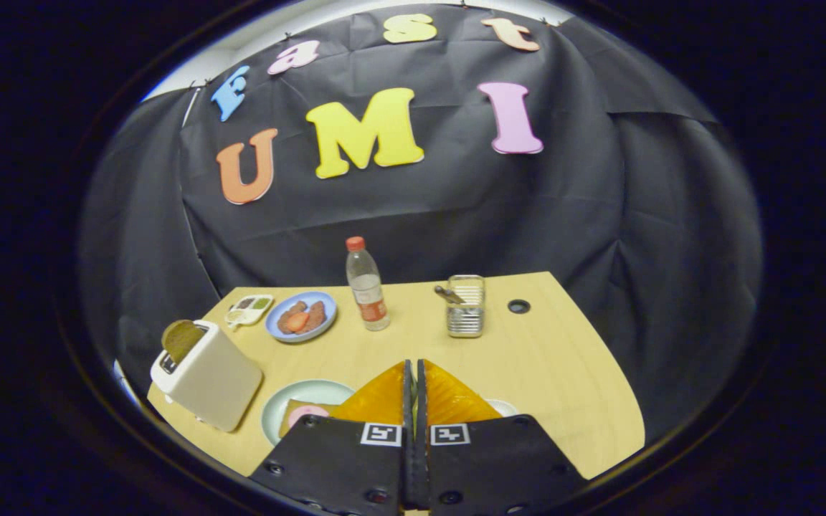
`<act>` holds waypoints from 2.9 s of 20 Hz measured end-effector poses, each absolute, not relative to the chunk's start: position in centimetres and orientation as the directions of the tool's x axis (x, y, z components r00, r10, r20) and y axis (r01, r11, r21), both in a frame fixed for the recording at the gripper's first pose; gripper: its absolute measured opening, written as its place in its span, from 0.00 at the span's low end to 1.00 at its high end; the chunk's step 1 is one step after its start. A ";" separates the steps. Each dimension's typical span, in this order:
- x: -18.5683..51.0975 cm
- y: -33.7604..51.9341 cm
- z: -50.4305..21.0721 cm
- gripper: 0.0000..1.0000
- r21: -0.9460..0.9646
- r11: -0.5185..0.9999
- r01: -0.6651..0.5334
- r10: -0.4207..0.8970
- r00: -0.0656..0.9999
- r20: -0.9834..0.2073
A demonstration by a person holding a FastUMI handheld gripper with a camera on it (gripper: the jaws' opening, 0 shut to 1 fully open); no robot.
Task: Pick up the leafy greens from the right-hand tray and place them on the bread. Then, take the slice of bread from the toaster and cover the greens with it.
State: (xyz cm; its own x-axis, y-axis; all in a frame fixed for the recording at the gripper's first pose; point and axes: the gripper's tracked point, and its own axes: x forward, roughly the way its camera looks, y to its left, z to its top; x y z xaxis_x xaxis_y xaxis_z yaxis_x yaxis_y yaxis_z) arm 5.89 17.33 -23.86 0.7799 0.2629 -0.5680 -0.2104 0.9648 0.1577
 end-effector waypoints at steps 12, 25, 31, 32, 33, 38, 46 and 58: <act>0.9 38.9 -25.3 0.00 0.359 0.881 -0.307 0.467 0.684 -0.561; 3.7 33.8 -33.7 0.00 0.313 0.930 -0.191 0.354 0.687 -0.635; 4.7 30.4 -34.2 0.15 0.243 0.954 -0.177 0.293 0.725 -0.623; 4.6 30.2 -34.3 0.23 0.239 0.955 -0.178 0.292 0.722 -0.628; 4.5 29.8 -34.1 0.29 0.234 0.956 -0.174 0.286 0.724 -0.628; 4.6 28.0 -28.6 0.66 0.149 0.972 -0.181 0.233 0.809 -0.540; 2.1 31.2 -16.0 0.96 0.052 0.979 -0.195 0.201 0.913 -0.355; -4.6 49.6 -17.6 0.96 0.148 0.930 -0.337 0.367 0.826 -0.428</act>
State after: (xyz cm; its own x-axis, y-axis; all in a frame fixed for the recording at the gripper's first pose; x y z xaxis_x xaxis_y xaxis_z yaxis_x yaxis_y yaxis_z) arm -4.59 49.57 -17.57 0.8257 0.3674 -0.4280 -0.3371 0.9298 0.1480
